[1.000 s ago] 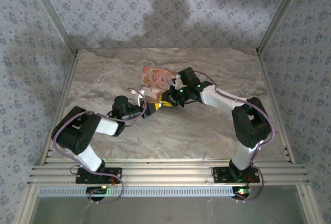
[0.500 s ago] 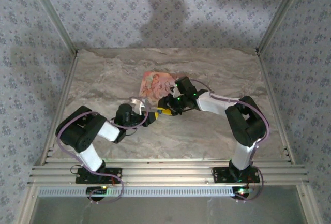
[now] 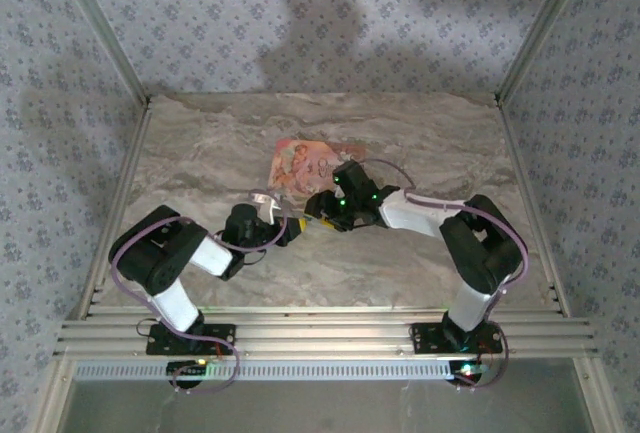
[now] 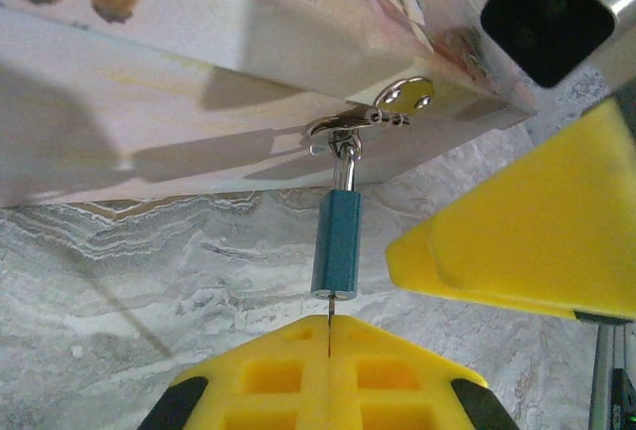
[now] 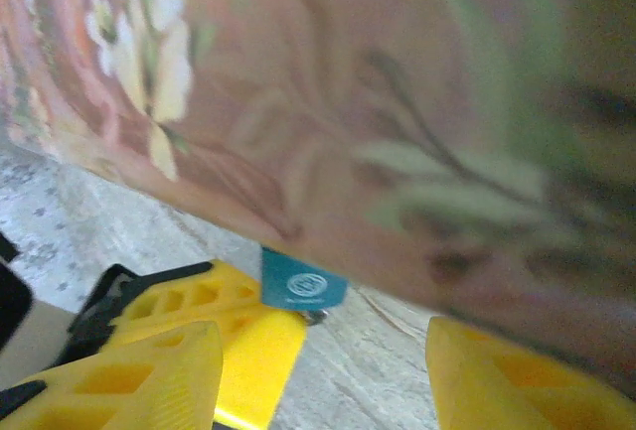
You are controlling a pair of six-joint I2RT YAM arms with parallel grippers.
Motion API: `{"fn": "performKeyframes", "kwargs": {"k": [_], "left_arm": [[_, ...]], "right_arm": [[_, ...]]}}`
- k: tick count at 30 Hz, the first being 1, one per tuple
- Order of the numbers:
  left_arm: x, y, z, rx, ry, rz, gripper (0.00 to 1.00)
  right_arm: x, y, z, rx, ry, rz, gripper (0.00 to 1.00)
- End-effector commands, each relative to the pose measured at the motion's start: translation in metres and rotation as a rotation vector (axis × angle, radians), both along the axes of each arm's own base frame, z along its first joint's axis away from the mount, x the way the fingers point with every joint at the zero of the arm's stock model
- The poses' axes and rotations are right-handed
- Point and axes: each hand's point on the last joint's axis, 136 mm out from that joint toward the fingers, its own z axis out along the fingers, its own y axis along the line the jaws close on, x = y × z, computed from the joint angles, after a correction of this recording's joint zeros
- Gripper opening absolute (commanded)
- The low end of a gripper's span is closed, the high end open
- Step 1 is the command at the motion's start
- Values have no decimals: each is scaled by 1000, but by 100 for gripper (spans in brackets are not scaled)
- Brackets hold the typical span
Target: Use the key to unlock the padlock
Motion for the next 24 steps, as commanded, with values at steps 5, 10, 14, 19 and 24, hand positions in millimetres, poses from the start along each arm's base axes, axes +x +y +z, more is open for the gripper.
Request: {"fn": "performKeyframes", "kwargs": {"k": [5,10,14,19,24], "left_arm": [[-2,-1,3,-8,10,1,0],[-2,1,5,1,7,3,0],[-1,-1,7,5,5,0,0],[0,-3,8,0,6,-7,0],[1,-4,8,-2,6,-10,0]], "right_arm": [[7,-5,-11,-38,-76,-126,55],[10,-1,-7,-27,-120,-144,53],[13,0,-8,-20,-128,-161,53],[17,5,-12,0,-116,-172,54],[21,11,-17,22,-94,-171,54]]}}
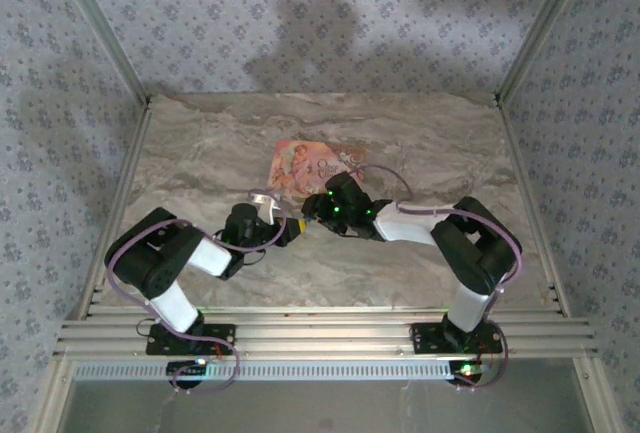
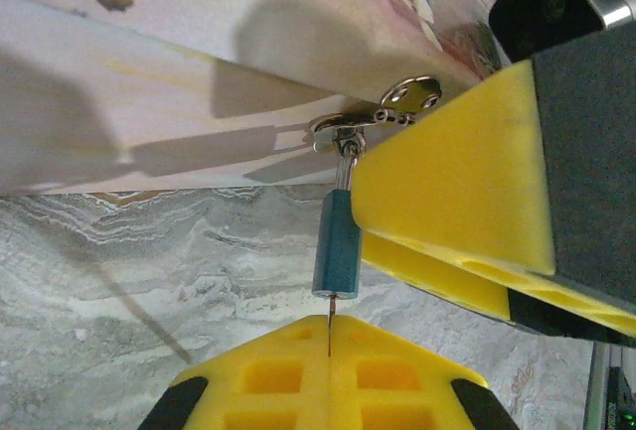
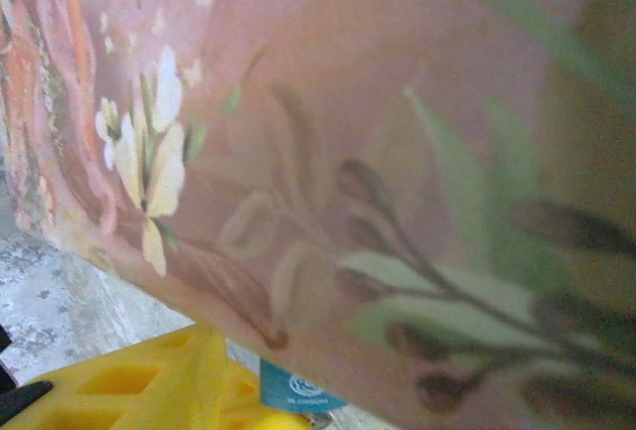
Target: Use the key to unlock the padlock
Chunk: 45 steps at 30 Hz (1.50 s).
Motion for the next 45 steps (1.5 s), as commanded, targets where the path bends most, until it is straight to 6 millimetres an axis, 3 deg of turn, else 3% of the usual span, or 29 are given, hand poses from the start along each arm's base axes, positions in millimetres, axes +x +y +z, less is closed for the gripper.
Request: {"fn": "performKeyframes", "kwargs": {"k": [1,16,26,32,36,40,41,45], "left_arm": [[3,-5,8,-9,-16,-12,0],[5,-9,12,1,-29,-35,0],[4,-11,19,128,-141,-82,0],[4,-19,26,272,-253,-107,0],[4,-21,32,267,-263,-108,0],[0,-25,30,209,-221,-130,0],[0,-26,30,202,-217,-133,0],[-2,-25,29,204,-213,-137,0]], "right_arm": [[3,3,-11,9,37,-18,54],[-7,15,-23,-5,98,28,33],[-9,15,-19,-4,141,24,0],[-10,19,-13,20,180,25,0],[-13,20,-13,32,183,23,1],[-17,20,-14,31,181,19,42],[-17,20,-14,29,180,17,46],[-19,19,-16,24,177,18,38]]}}
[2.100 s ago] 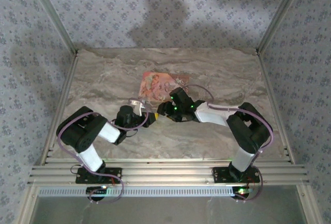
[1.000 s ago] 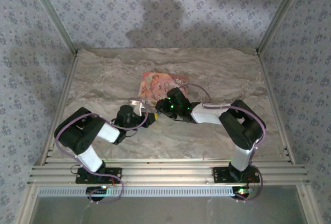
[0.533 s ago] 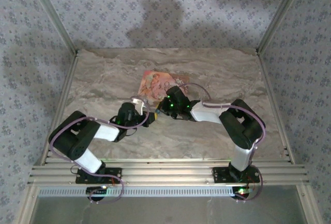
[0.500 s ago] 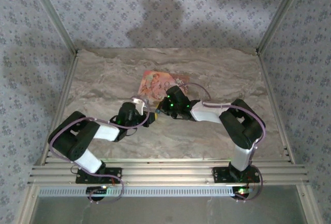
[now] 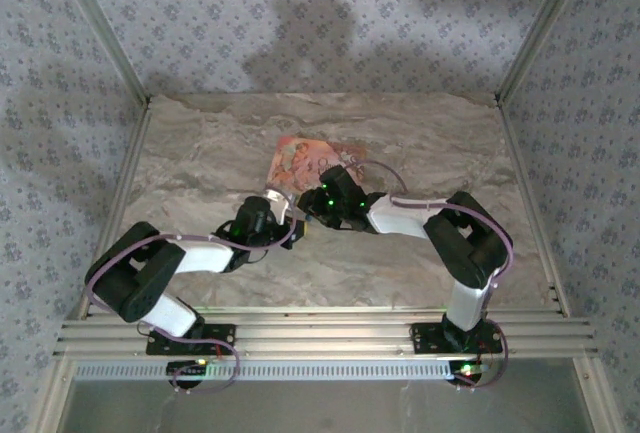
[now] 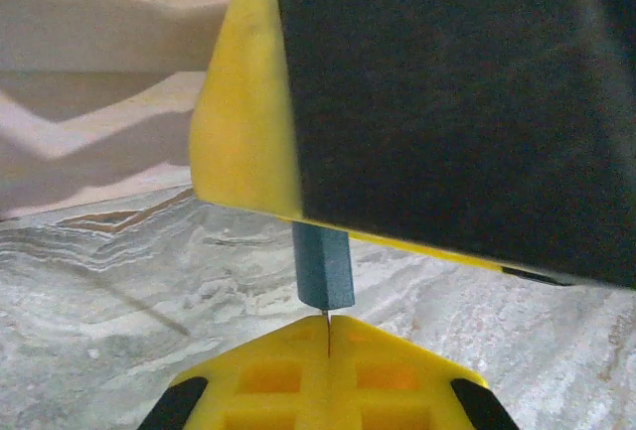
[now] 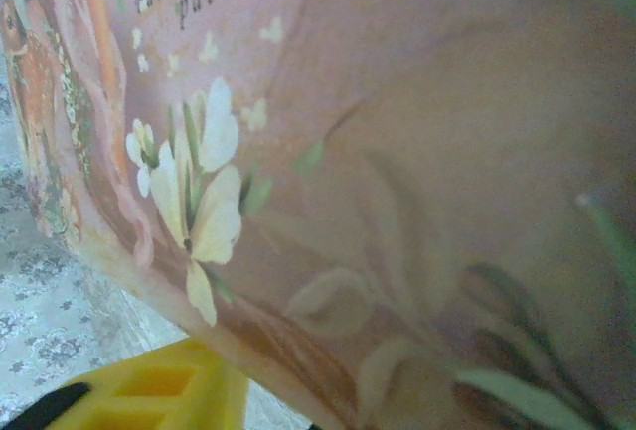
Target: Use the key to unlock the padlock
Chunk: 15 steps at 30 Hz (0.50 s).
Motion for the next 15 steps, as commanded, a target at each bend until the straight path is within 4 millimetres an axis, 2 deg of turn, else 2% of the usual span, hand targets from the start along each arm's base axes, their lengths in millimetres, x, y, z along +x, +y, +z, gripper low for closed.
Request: {"fn": "performKeyframes", "kwargs": {"k": [1,5,9,15], "left_arm": [[2,-16,25,-64,-61,-53,0],[2,-15,26,-51,-67,-60,0],[3,-13,25,-29,-69,-54,0],[4,-6,21,41,-84,-52,0]], "right_arm": [[-28,4,-21,2,130,30,34],[-29,4,-21,5,133,34,35],[-30,4,-20,3,134,35,57],[-31,1,-10,13,118,30,63]]}}
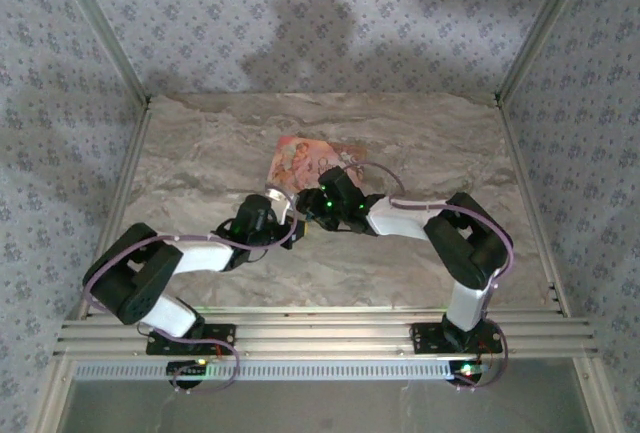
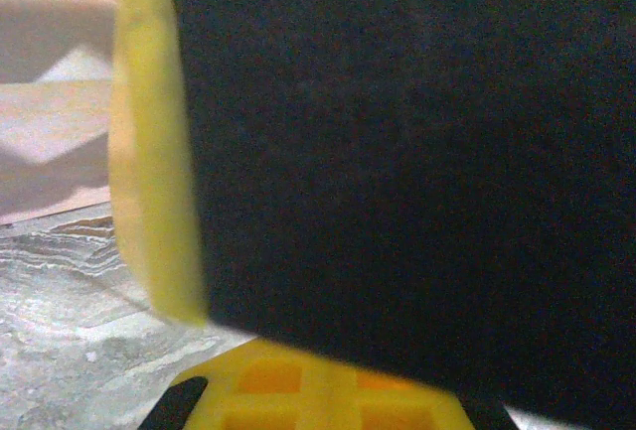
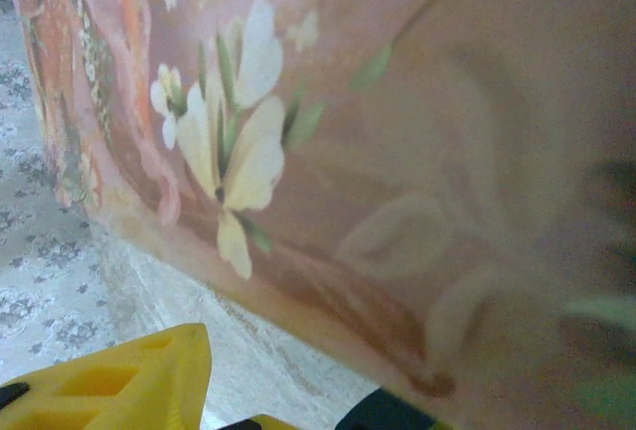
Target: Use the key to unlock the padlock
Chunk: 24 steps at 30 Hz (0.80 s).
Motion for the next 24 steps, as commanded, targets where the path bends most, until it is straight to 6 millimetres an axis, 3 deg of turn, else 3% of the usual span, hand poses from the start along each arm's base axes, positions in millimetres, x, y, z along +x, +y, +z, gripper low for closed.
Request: {"fn": "performKeyframes", "kwargs": {"k": [1,14,19,24], "left_arm": [[5,-6,19,14,-72,-28,0],[8,16,19,154,-107,16,0],[8,17,17,160,-111,28,0],[7,16,21,161,-132,38,0]], "right_arm": [[-24,-8,-12,-24,103,13,64],[-35,-43,14,-111,43,6,66],[-32,-36,23,-124,16,41,58],[-29,-21,17,-117,33,73,56]]}}
